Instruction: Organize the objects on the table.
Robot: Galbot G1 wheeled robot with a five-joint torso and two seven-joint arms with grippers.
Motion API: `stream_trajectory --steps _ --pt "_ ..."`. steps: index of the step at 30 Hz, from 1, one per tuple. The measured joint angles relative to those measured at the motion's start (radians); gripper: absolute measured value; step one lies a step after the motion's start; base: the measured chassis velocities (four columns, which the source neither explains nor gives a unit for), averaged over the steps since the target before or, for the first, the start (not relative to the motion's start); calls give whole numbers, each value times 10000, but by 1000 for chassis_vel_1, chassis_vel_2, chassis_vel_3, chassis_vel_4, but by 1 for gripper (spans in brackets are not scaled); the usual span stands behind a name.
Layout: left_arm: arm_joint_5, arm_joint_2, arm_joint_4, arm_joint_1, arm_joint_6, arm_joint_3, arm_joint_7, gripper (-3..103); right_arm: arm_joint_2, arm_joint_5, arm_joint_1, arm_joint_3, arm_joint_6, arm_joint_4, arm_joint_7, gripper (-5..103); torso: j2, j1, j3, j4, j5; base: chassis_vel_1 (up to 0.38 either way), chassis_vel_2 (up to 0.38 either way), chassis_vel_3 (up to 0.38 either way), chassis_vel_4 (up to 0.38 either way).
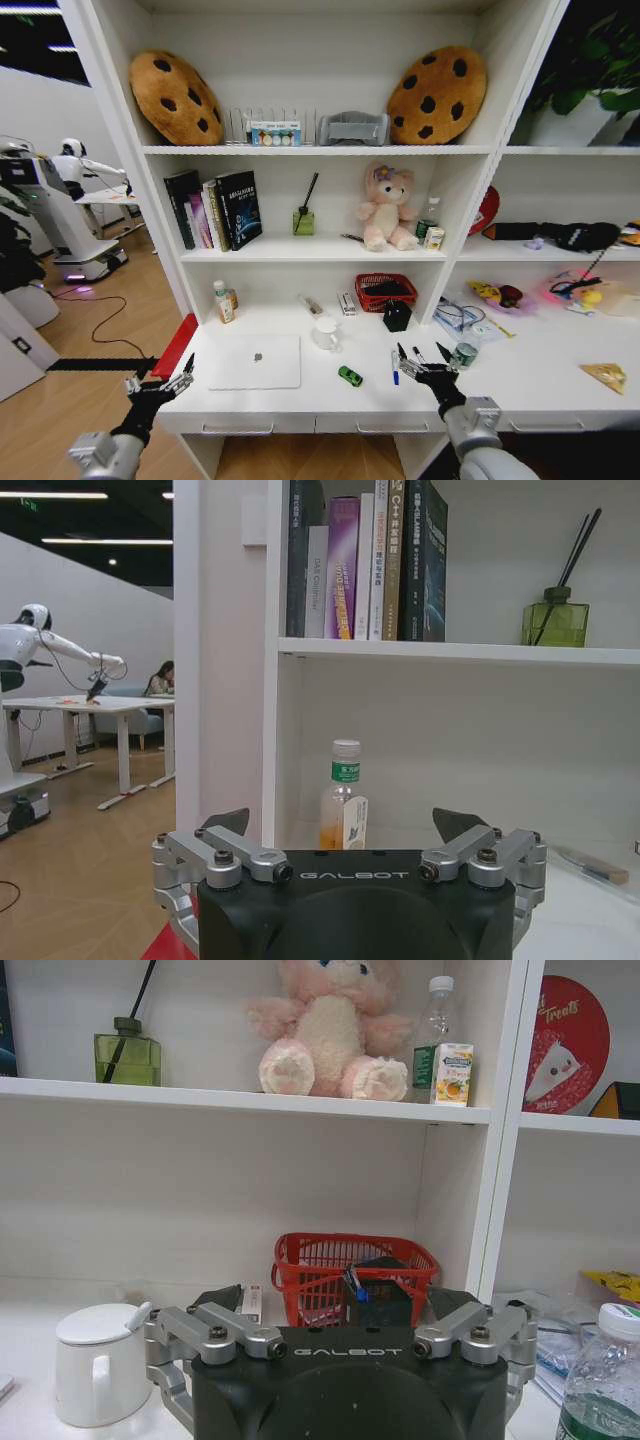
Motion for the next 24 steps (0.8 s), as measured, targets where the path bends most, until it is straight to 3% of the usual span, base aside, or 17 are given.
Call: stream_trajectory --steps 24 --pt "76 -25 98 -105 -9 70 -103 100 -137 259 81 128 -521 161 36 100 1 0 1 0 -1 -5 -6 4 6"
